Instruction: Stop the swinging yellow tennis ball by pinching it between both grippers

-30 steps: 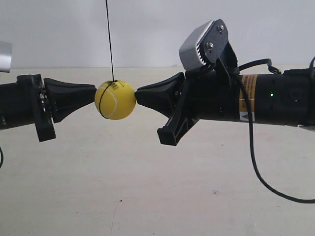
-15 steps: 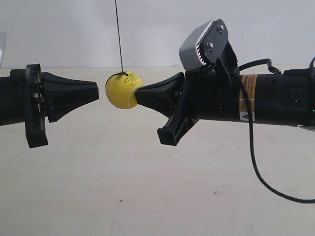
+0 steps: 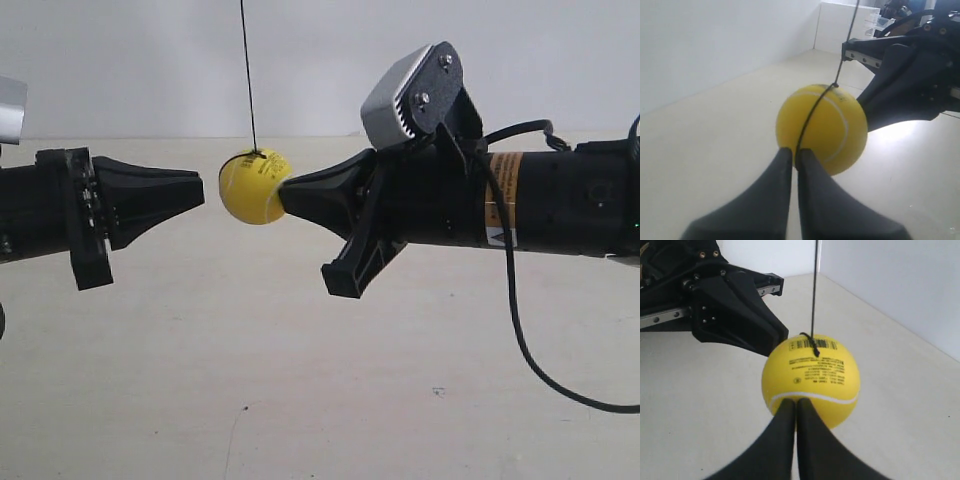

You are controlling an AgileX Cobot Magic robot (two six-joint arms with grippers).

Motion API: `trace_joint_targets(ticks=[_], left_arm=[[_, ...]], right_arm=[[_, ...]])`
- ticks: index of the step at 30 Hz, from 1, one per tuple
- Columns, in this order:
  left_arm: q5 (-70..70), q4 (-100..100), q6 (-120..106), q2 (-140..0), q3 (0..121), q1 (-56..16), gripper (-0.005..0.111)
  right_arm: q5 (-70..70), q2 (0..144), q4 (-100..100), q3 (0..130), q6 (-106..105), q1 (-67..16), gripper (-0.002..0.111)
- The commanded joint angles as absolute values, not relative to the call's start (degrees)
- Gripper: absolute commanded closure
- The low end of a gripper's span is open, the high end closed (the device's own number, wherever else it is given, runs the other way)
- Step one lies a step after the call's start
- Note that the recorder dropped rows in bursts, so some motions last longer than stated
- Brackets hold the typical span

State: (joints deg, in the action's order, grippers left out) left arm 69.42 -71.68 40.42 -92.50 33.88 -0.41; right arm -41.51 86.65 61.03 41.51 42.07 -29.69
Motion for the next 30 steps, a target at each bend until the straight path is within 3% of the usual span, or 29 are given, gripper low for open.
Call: trace_joint_targets(ticks=[1, 13, 30], left_arm=[[69.96, -70.43, 40.95, -92.71, 33.91, -0.75, 0.102], [69.96, -69.99, 38.44, -92.71, 33.91, -7.52, 0.102], [69.96, -69.91, 37.63, -92.71, 33.91, -7.76, 0.102]], right_arm=[[-41.26, 86.48, 60.58, 41.91, 41.46, -29.81, 0.108], [-42.19, 86.48, 60.58, 41.91, 41.70, -29.81, 0.108], [-42.19, 86.48, 60.58, 41.91, 41.80, -29.81, 0.108]])
